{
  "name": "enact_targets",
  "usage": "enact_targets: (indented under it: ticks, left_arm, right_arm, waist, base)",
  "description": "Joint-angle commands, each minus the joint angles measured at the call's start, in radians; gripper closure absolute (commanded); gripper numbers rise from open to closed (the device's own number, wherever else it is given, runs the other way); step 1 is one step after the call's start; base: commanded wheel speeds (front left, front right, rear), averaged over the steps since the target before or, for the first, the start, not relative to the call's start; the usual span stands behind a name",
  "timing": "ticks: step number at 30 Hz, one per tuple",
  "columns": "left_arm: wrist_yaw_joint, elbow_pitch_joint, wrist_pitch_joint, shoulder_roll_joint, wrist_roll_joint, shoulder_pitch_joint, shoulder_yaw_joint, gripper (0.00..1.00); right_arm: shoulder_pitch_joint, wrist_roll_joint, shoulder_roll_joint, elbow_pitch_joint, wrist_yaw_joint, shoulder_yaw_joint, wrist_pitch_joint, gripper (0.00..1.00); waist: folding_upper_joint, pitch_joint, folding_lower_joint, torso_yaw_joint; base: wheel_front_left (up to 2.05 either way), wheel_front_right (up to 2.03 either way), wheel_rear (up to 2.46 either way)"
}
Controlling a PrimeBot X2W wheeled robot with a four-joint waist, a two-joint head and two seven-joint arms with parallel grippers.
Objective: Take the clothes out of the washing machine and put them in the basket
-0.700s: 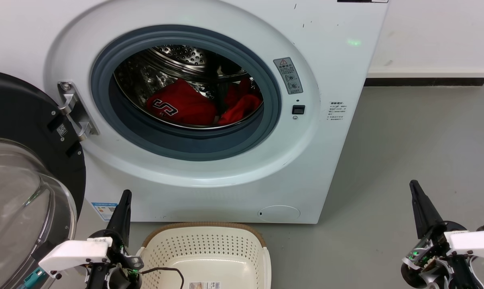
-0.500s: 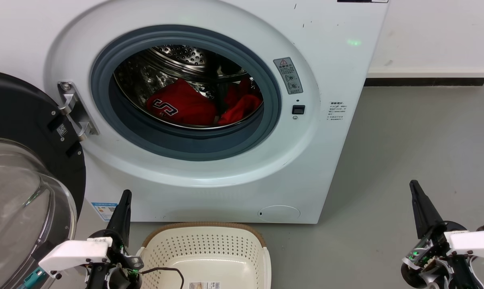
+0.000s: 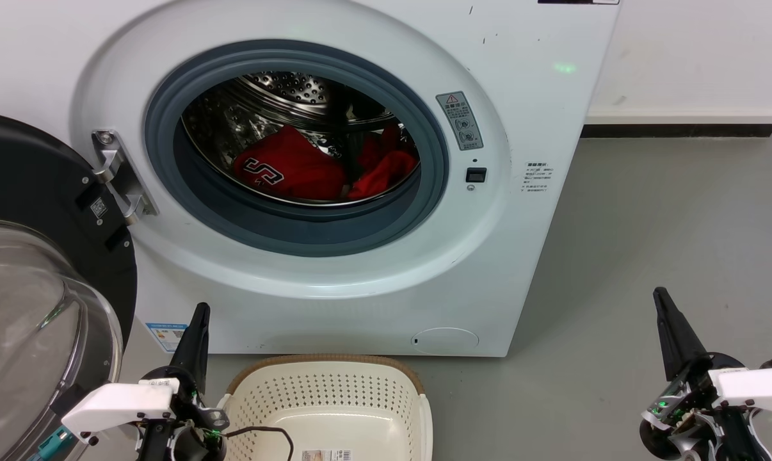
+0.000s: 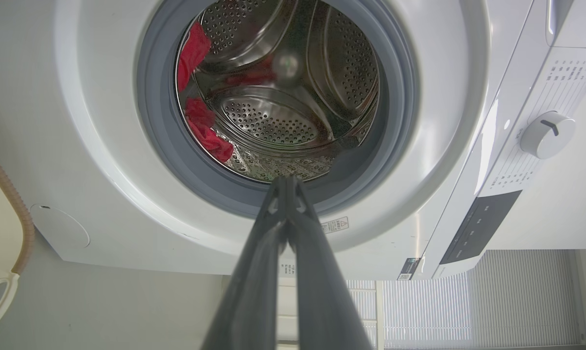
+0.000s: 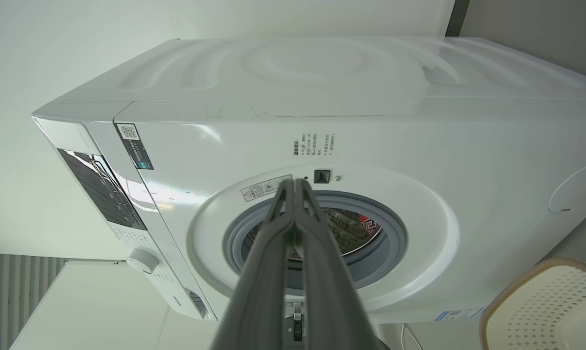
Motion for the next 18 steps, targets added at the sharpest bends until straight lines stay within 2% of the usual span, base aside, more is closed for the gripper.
enact_targets:
  ticks: [1, 14, 15, 18]
  left_arm:
    - [-0.004, -0.001, 0.002, 0.001, -0.002, -0.006, 0.003, 1.00]
    - [-0.004, -0.001, 0.002, 0.001, -0.002, -0.006, 0.003, 1.00]
    - [0.000, 0.003, 0.000, 0.000, 0.000, 0.001, -0.001, 0.00]
    - [0.001, 0.030, -0.001, -0.003, 0.000, 0.025, -0.005, 0.00]
  right_arm:
    - [-0.012, -0.004, 0.003, 0.002, 0.000, 0.000, 0.001, 1.00]
    - [-0.012, -0.004, 0.003, 0.002, 0.000, 0.001, 0.000, 1.00]
    - [0.002, 0.000, 0.000, 0.002, 0.000, 0.000, 0.000, 0.00]
    - [0.024, 0.000, 0.001, 0.028, 0.000, 0.001, -0.001, 0.00]
  waist:
    - [0.0000, 0.000, 0.0000, 0.000]
    - [0.0000, 0.000, 0.0000, 0.000]
    - [0.0000, 0.000, 0.0000, 0.000]
    - [0.0000, 0.000, 0.0000, 0.000]
  base:
    - [0.00, 0.00, 0.00]
    - [0.00, 0.00, 0.00]
    - [0.00, 0.00, 0.00]
    - [0.00, 0.00, 0.00]
